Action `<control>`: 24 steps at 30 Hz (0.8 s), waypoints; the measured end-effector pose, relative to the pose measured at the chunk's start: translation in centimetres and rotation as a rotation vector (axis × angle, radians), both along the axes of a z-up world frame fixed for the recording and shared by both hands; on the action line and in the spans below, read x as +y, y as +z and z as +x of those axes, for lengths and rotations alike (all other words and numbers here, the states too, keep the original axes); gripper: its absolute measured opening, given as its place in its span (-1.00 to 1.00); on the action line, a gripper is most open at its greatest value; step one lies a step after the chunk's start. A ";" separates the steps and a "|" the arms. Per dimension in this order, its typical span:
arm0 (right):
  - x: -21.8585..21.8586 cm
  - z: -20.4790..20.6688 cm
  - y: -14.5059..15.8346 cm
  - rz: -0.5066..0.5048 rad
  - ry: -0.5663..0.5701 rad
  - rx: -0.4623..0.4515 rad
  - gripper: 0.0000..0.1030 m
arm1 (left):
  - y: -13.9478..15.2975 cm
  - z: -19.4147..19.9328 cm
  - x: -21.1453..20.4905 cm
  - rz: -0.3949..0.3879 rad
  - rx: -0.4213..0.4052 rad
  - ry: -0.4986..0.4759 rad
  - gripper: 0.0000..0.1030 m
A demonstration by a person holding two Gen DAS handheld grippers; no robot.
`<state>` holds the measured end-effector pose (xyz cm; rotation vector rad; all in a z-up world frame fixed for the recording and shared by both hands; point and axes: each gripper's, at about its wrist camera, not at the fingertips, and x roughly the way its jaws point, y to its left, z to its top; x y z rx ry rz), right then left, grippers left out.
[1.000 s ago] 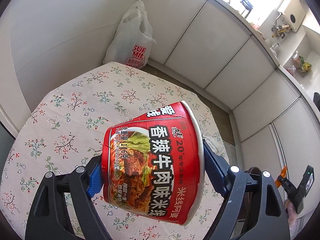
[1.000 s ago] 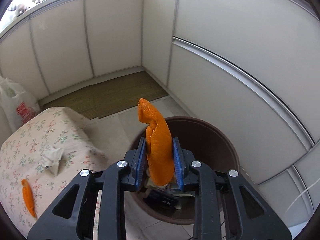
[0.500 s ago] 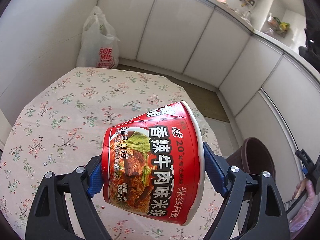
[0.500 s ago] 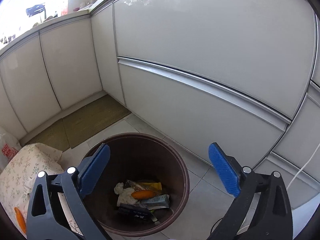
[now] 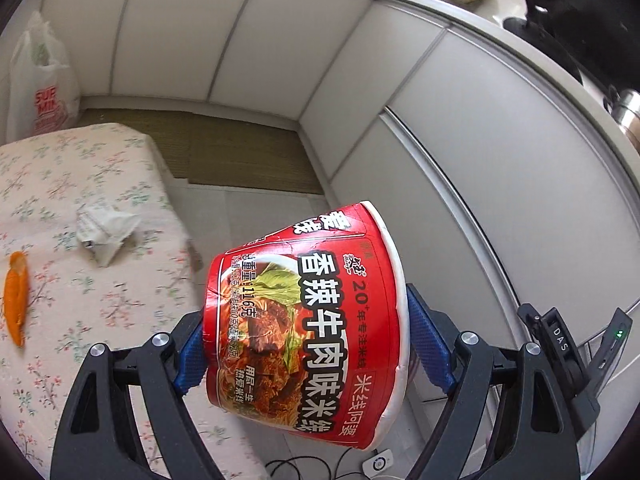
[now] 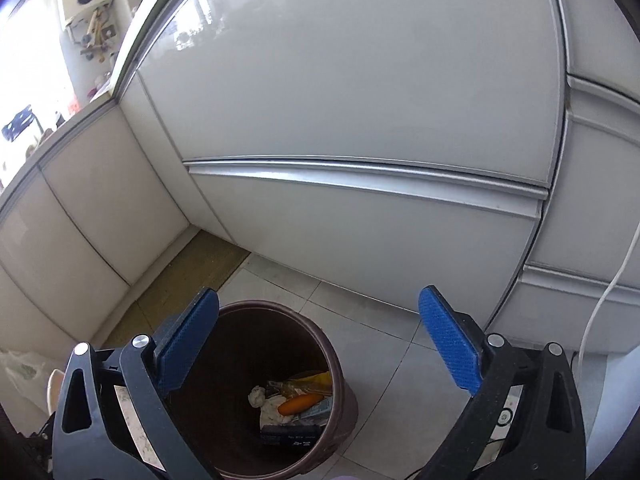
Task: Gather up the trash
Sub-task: 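Lower the red noodle cup into the brown bin and open the left gripper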
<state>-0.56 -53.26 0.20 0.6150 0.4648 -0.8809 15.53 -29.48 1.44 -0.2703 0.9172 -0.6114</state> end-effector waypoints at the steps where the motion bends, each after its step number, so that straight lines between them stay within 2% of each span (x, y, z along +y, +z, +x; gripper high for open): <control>1: -0.6 -0.4 -0.2 0.028 -0.012 -0.012 0.86 | 0.2 -0.1 -1.7 0.006 -0.002 -0.026 0.59; 4: -1.8 -1.1 -0.8 0.088 -0.034 -0.038 0.86 | 0.3 -0.6 -6.0 0.037 -0.010 -0.087 0.60; 7: -2.4 -1.8 -0.7 0.099 -0.070 -0.078 0.86 | 0.2 -0.6 -9.4 0.067 -0.003 -0.131 0.60; 12: -3.1 -2.8 -0.4 0.125 -0.111 -0.140 0.86 | -1.6 -0.2 -12.8 0.140 0.044 -0.198 0.61; 19: -3.2 -2.9 -0.4 0.141 -0.117 -0.158 0.86 | -4.1 -0.5 -12.8 0.182 0.096 -0.186 0.61; 24: -2.6 -2.4 -0.2 0.137 -0.087 -0.153 0.86 | -3.8 -0.5 -11.0 0.153 0.095 -0.174 0.63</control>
